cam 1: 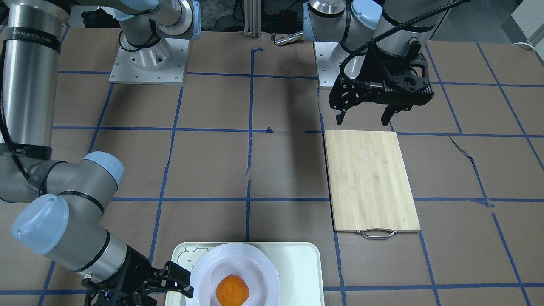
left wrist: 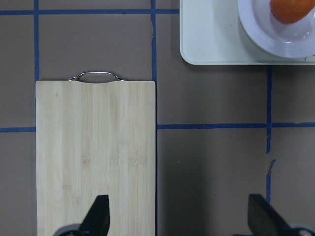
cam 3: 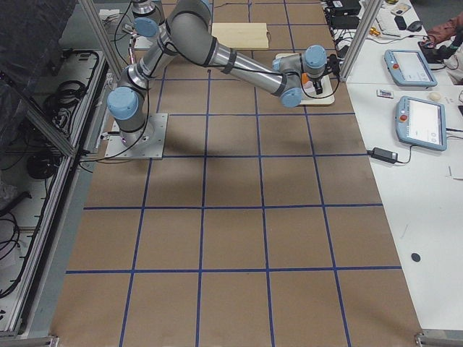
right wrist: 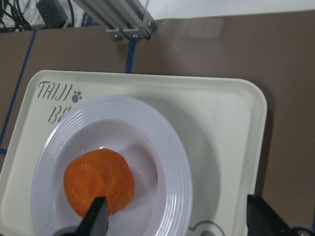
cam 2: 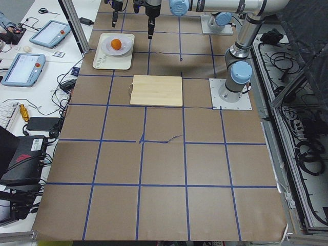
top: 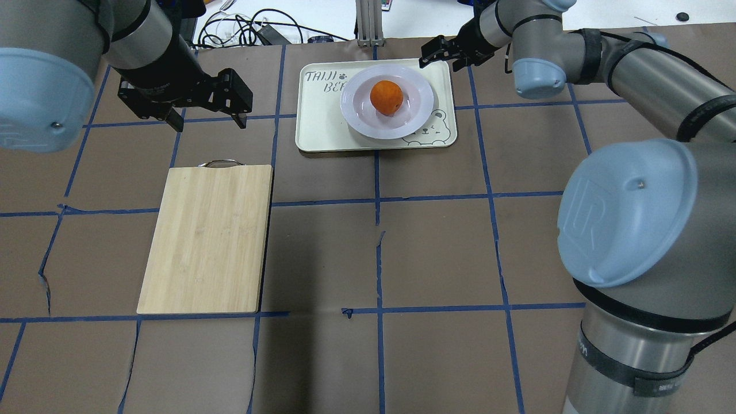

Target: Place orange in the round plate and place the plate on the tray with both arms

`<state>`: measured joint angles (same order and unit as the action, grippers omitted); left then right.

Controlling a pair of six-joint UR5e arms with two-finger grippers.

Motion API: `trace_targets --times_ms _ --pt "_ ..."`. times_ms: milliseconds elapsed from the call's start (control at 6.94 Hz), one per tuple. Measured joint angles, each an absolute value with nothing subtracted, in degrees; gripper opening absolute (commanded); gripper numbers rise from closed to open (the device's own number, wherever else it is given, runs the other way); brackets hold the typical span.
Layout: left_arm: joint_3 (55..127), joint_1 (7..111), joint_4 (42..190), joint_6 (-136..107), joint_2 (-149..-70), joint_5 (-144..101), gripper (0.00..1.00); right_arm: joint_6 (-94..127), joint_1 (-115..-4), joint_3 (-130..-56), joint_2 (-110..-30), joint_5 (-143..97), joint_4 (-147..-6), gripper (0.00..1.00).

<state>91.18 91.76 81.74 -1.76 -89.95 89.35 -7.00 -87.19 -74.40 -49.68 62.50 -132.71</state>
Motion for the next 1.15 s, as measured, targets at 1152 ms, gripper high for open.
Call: trace_targets --times_ms 1152 --pt "91.08 92.01 81.71 -1.74 -89.55 89.14 1.00 0.54 -87.51 -91.40 -83.10 87.12 -95.93 1.00"
